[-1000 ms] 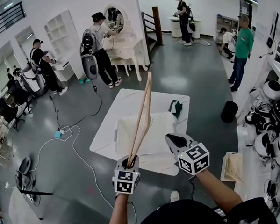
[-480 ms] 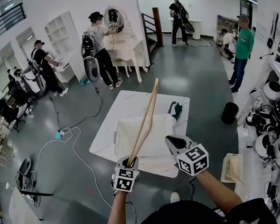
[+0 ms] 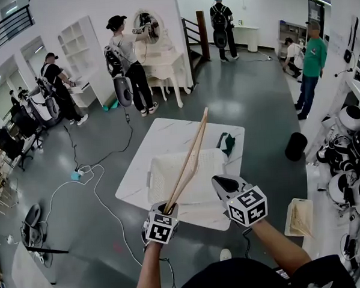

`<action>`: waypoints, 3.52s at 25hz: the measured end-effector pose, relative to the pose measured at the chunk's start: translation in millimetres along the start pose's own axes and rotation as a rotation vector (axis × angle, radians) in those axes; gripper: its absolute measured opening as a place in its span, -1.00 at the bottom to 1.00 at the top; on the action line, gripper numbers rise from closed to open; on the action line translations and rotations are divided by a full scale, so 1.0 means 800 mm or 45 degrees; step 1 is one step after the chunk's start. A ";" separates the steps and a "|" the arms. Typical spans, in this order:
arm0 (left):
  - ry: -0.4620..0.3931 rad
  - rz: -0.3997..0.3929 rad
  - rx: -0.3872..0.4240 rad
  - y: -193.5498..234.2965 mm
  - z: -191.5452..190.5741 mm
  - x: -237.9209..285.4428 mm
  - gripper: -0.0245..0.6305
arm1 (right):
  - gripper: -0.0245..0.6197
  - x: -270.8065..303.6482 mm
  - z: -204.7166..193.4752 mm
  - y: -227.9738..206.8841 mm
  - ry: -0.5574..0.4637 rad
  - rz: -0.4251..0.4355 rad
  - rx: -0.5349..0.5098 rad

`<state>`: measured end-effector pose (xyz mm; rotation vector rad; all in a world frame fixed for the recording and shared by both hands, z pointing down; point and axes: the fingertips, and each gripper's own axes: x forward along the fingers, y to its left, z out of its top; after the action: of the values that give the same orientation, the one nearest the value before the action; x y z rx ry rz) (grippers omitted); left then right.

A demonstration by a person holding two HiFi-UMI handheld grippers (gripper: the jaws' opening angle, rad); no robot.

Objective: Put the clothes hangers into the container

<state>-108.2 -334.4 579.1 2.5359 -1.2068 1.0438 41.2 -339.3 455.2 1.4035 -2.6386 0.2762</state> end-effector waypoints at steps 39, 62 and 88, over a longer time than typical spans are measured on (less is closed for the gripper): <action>0.370 -0.025 0.178 0.004 -0.039 0.023 -0.76 | -0.87 0.016 -0.017 -0.006 0.044 0.009 0.028; 0.373 0.042 0.253 0.007 -0.032 0.028 -0.73 | -0.87 0.010 -0.030 -0.008 0.072 -0.001 0.041; 0.267 0.160 0.266 0.030 -0.020 0.024 -0.38 | -0.87 0.013 -0.044 -0.008 0.105 0.009 0.047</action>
<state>-125.5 -356.0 600.2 2.4422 -1.2707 1.4962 42.4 -343.3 492.5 1.3632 -2.5855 0.3771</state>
